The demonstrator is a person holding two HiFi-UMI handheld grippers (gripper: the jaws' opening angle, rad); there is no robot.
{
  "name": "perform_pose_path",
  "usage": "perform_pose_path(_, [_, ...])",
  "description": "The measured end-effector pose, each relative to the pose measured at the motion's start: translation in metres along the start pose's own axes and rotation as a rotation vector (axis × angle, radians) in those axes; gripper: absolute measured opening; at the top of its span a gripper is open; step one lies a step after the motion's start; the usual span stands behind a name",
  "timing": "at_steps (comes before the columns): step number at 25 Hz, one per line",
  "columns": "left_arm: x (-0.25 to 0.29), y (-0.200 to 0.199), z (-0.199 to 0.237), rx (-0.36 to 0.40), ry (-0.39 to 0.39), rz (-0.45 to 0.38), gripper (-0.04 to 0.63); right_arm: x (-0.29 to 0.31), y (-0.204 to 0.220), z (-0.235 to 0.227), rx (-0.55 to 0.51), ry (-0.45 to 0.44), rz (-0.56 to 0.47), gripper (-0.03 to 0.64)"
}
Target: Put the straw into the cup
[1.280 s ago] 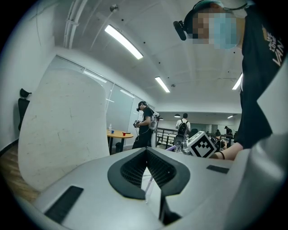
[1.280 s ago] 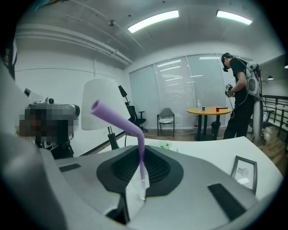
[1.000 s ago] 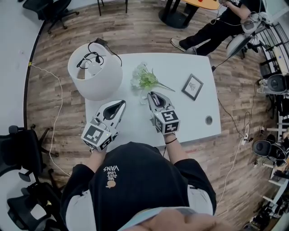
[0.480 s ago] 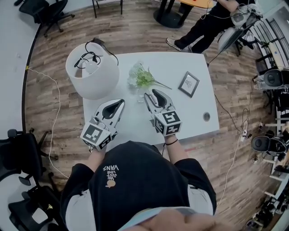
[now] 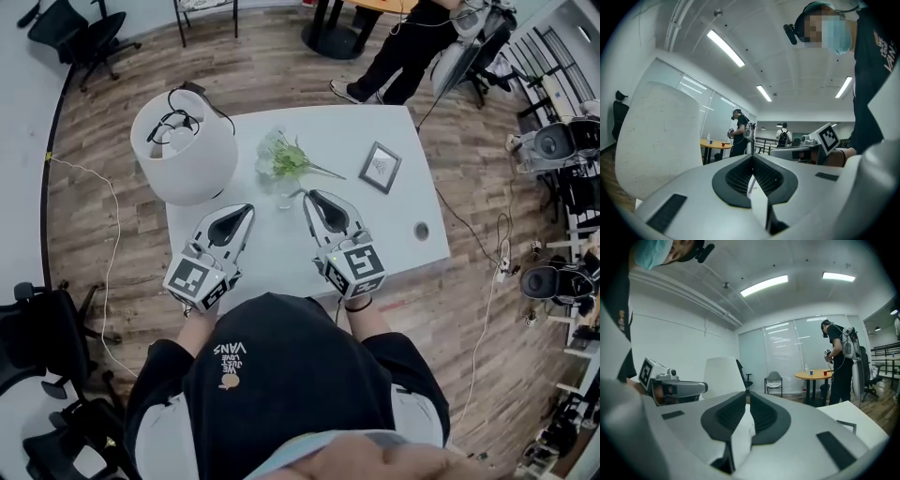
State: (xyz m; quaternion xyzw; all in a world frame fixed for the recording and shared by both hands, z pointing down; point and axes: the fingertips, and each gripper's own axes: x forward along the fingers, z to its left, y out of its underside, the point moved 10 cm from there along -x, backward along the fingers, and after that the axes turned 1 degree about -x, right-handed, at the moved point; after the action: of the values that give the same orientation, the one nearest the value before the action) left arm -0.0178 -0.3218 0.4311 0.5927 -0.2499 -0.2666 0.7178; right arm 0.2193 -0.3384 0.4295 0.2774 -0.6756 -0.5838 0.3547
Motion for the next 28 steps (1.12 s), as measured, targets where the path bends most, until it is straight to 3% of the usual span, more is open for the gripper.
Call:
perform_pose_path(5, [-0.005,-0.002,-0.008,-0.004,0.012,-0.003,0.011,-0.023,-0.001,0.009,0.007,0.023,-0.008,0.018])
perform_pose_path(28, [-0.026,0.002,-0.027,-0.009,0.060,-0.010,0.011,-0.061,0.002,0.045,0.010,0.072,0.000,0.017])
